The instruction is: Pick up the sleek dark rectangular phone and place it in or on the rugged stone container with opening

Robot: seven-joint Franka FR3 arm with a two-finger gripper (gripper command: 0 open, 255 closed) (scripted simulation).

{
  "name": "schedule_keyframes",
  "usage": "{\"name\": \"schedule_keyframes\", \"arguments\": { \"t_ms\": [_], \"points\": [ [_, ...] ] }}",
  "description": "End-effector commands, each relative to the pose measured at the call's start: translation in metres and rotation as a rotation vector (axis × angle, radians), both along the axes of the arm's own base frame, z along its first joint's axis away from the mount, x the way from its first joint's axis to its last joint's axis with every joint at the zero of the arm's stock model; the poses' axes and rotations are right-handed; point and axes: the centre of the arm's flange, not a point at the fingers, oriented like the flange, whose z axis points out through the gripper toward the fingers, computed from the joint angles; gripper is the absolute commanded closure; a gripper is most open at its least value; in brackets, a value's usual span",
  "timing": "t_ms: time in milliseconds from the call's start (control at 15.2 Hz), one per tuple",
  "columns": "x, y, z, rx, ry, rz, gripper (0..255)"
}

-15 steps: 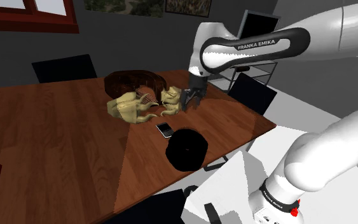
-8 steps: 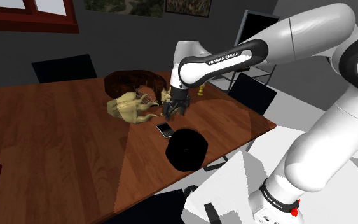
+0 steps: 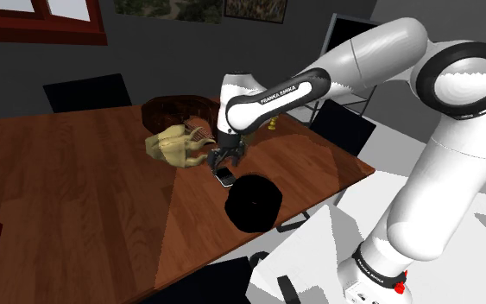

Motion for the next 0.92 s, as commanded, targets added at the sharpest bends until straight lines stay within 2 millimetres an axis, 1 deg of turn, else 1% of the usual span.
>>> {"name": "schedule_keyframes", "arguments": {
  "t_ms": [0,132,660,726,858],
  "points": [
    [0.000,0.001,-0.010,0.000,0.000,0.000,0],
    [-0.001,0.002,-0.024,0.000,0.000,0.000,0],
    [-0.001,0.002,-0.024,0.000,0.000,0.000,0],
    [-0.001,0.002,-0.024,0.000,0.000,0.000,255],
    [-0.001,0.002,-0.024,0.000,0.000,0.000,255]
  ]
}}
